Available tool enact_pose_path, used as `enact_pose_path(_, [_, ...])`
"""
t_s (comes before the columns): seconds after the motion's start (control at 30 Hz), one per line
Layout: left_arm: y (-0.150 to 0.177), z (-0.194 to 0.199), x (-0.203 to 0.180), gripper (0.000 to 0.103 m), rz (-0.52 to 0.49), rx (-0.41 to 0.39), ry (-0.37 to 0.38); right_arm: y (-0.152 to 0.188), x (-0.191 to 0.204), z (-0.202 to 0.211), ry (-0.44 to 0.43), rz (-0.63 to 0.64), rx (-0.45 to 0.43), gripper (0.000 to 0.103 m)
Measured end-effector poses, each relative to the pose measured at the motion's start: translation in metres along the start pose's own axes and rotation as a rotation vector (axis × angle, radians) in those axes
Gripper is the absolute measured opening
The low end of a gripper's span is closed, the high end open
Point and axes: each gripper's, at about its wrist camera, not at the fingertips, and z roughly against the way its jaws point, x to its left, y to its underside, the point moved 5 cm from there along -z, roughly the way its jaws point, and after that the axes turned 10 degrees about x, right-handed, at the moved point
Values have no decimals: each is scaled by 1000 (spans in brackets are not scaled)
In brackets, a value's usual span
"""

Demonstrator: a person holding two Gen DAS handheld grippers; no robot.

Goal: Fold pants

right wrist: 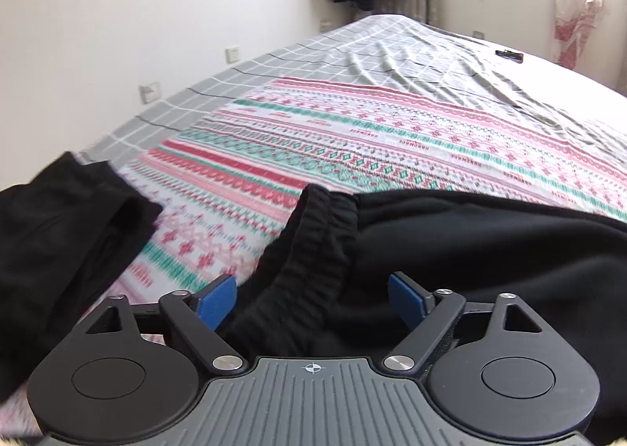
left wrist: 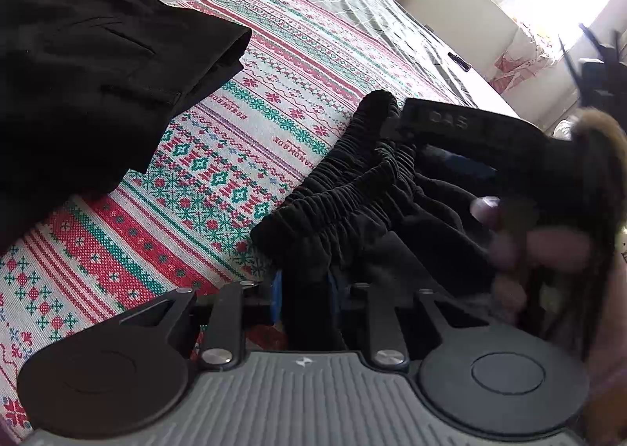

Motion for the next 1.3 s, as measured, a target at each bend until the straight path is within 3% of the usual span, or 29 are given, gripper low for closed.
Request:
enact_pose_path(0.13, [-1, 0, 3, 48, 8, 16, 21, -17, 1, -35, 163, -15, 19, 61])
enact_pose_path(0.3, [-1, 4, 4, 42, 6, 32, 9, -27, 2, -53, 225, -36, 16, 33])
enact_pose_path(0.5, [3, 8, -7, 40, -43, 21, -64, -42, 4, -67, 228, -2, 14, 29])
enact_pose_path(0.57, [1, 9, -9, 43, -31, 12, -50, -44, 4, -67, 205, 24, 29, 33])
enact_pose_path(0.6, [-1, 11, -10, 46, -27, 5, -42, -45, 3, -65, 170, 36, 39, 43])
enact_pose_path(0.67, [-3, 16, -13, 51, -31, -21, -39, -48, -3, -54, 116, 49, 31, 49])
enact_pose_path(0.73, [-7, 25, -16, 55, -38, -93, -92, -53, -13, -38, 56, 54, 5, 69])
enact_pose_path(0.8, [-11, 33, -20, 77, -60, -158, -162, -61, -28, -20, 21, 51, -24, 77])
enact_pose_path(0.87, [-16, 36, -22, 81, -53, -203, -174, -70, -44, -6, 20, 65, -37, 78])
enact_pose_path(1.03, [-27, 27, -30, 87, 15, -198, -55, -84, -80, 13, 63, 134, -55, 88])
enact_pose_path(1.13, [-29, 15, -40, 87, 49, -188, 22, -83, -97, 14, 38, 185, -25, 90])
enact_pose_path(1.3, [-26, 3, -66, 86, 30, -229, 53, -74, -111, 4, 55, 327, 26, 94])
